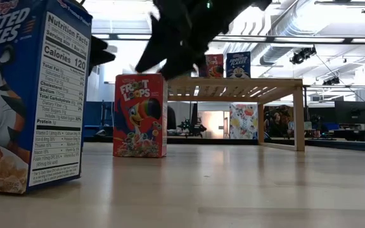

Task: Stack cereal on shelf
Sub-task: Put the red cereal box on the shelf aligned with the other red cereal boxes

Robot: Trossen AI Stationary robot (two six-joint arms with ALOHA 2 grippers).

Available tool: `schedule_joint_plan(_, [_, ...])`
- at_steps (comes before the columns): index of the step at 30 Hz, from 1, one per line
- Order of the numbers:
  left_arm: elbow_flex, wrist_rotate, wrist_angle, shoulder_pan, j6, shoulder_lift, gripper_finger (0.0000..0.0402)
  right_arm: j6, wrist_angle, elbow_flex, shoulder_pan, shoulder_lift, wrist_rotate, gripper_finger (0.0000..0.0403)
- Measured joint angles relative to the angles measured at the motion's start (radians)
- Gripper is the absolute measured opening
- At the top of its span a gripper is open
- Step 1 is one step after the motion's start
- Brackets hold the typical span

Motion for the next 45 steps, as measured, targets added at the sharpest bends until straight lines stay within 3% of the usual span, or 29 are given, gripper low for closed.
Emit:
schedule_joint_plan(8, [-0.047,-0.015,0.065,0.002,-0.019,-0.007,0.017,-0.001,-0.023,0.0,-0.023,0.046,-0.108,0.0274])
schedule_joint_plan(20, [-0.047,-0.074,0.118,0.011,-0.065,-0.006,0.017,-0.047,-0.025,-0.002,-0.019,0.054,-0.14,0.0134])
schedule_joint_plan(26, [-0.047,-0.074,0.118,0.034,-0.076,-0.006,0.017,-0.068,-0.02,-0.002,-0.005,0.036,-0.141,0.0121])
schedule_joint_plan(33, [-0.047,-0.004,0.119,0.07,-0.077,-0.006,0.017,-0.099,-0.074,-0.002,0.007,-0.112,-0.143,0.0122])
schedule_joint_plan(37, [-0.047,0.015,0.118,0.089,-0.069,-0.006,0.017,-0.149,-0.203,-0.001,-0.007,-0.247,-0.12,0.0122])
schedule_joint_plan(40, [-0.047,0.038,0.122,0.105,-0.07,-0.006,0.017,-0.215,-0.322,-0.001,-0.052,-0.346,-0.075,0.0122])
schedule_joint_plan(45, [-0.047,0.039,0.119,0.114,-0.075,-0.006,0.017,-0.367,-0.458,-0.001,-0.204,-0.459,-0.086,0.0122])
